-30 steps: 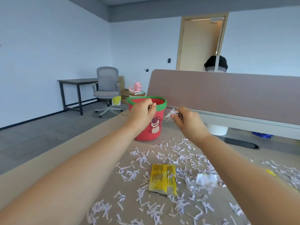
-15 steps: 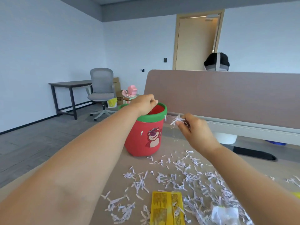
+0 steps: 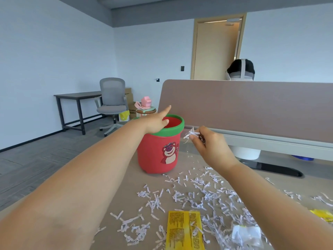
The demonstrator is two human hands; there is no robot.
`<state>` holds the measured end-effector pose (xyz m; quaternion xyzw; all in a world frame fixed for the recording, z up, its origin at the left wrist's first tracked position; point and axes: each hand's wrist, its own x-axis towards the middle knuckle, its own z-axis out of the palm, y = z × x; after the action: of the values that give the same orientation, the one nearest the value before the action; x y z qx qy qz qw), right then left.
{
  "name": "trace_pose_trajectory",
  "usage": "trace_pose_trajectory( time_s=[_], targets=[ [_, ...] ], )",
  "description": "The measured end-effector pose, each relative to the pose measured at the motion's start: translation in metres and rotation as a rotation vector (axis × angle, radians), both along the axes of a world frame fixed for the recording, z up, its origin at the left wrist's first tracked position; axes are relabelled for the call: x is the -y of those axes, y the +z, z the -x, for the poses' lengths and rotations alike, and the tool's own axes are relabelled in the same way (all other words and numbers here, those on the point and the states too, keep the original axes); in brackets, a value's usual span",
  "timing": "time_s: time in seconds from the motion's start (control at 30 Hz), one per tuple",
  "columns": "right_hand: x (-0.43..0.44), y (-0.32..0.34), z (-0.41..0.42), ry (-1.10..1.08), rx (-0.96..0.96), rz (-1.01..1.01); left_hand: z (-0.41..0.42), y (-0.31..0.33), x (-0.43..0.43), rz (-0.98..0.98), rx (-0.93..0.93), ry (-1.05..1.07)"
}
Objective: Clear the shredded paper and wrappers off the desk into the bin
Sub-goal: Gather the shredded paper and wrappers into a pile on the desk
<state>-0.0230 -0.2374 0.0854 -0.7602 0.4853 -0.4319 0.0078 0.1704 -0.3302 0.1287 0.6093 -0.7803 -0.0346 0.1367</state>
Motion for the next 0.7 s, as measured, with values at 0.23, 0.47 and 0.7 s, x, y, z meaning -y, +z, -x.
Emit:
trace_pose_trajectory(
  time_s=[0.23, 0.47, 0.7],
  targets=[
    [-0.006, 0.003, -0.014, 0.045, 0.021, -0.017, -0.033, -0.009, -0.041, 0.114, 0.207, -0.019],
    [0.0, 0.022, -0.055, 0.124, 0.047, 0.025, -0.079, -0.016, -0.07, 0.21, 0.231, -0.064],
    [0.008, 0.058, -0.128, 0.263, 0.081, 0.109, -0.146, -0.015, -0.118, 0.195, 0.245, -0.006]
  ],
)
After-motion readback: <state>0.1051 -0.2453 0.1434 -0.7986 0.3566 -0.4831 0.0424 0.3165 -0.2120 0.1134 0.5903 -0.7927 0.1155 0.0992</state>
